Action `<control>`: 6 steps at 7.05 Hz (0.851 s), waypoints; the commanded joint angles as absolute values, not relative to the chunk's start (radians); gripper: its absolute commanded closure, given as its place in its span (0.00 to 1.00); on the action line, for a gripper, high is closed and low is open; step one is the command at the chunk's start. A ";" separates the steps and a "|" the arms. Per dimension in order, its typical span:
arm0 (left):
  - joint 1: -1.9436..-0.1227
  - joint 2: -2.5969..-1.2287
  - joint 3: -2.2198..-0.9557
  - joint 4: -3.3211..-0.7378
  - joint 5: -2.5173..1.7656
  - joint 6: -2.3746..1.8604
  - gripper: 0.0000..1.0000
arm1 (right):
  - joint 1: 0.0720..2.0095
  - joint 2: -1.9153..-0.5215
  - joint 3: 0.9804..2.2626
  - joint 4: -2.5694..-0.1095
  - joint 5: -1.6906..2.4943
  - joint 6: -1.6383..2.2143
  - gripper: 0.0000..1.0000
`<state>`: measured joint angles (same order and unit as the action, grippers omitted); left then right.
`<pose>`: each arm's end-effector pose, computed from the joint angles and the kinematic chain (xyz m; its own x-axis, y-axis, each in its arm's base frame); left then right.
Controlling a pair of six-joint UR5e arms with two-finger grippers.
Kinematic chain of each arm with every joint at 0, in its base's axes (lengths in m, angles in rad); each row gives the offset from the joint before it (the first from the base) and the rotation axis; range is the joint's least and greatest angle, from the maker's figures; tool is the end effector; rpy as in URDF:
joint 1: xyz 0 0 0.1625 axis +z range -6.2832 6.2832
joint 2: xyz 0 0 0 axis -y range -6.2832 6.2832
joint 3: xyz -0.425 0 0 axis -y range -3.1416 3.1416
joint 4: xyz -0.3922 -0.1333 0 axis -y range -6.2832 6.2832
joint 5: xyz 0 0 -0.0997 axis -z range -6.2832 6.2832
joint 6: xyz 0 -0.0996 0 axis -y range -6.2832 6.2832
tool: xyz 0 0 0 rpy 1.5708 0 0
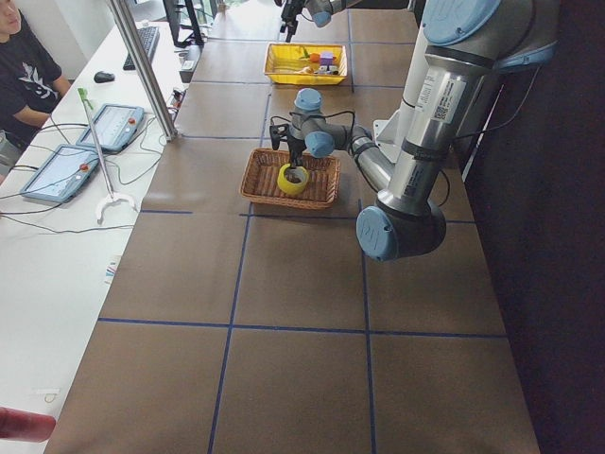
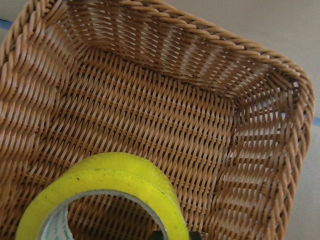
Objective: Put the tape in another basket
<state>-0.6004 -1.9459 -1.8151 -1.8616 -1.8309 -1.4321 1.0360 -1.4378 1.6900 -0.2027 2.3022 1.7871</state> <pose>0.4443 -0.4347 0.3106 0.5537 -0.2172 -0.8039 0.3048 0.9513 -0.0471 -0.2001 -0.4687 0.3826 -0.0891 0.1630 0.9826 -0.2879 0.9402 -0.1821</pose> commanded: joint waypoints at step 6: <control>-0.818 -1.887 -1.942 -1.838 -1.880 -1.120 0.00 | 1.205 -1.439 1.712 -0.361 2.382 1.688 0.00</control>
